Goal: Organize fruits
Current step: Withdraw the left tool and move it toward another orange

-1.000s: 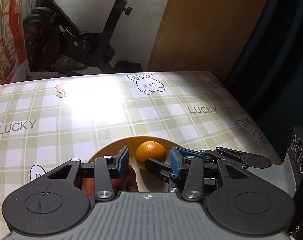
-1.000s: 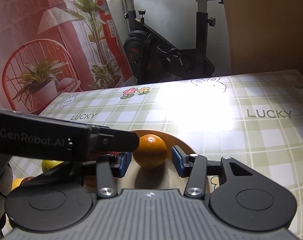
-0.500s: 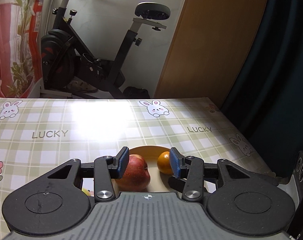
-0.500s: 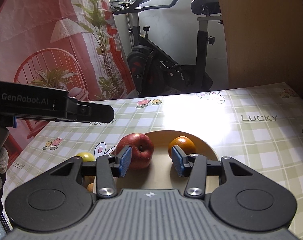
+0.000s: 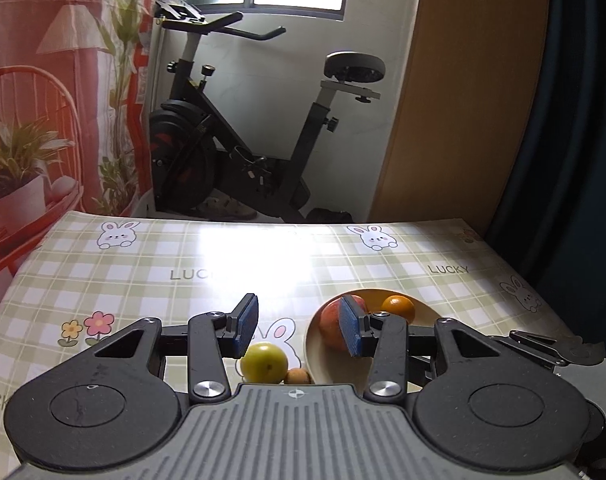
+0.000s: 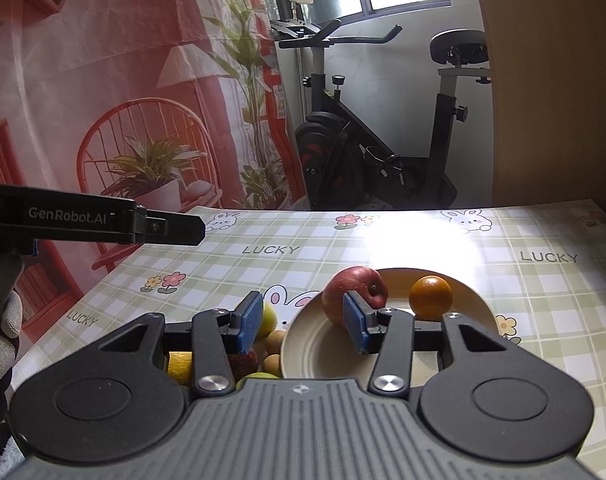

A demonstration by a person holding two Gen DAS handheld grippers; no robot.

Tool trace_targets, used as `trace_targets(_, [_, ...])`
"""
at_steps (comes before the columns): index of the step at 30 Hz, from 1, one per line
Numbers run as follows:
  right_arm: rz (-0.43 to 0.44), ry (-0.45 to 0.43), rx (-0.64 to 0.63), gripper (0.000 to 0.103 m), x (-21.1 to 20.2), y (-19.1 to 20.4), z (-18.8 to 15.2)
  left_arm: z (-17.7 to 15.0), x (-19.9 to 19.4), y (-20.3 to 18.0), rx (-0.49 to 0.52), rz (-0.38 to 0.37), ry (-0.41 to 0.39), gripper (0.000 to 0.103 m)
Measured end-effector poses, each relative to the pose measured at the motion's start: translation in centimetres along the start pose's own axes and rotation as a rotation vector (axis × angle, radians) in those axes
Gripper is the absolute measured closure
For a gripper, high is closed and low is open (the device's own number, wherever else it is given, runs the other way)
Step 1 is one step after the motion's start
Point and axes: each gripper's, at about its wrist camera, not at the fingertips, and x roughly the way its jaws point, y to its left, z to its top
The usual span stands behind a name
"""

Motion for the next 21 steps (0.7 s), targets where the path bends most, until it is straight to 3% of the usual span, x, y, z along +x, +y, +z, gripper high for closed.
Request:
trace_targets(10, [0.044,0.026,-0.049,0.055,-0.1,2.3,-1.3,-2.2,-2.2,1.1,-0.008,0.049,-0.043,0.055])
trace_targets(21, [0.059,0.046,-0.053,0.055,0.2,2.3,-2.8,-3.7,-2.2,2.1,-0.040,0.065,-0.001,0.055])
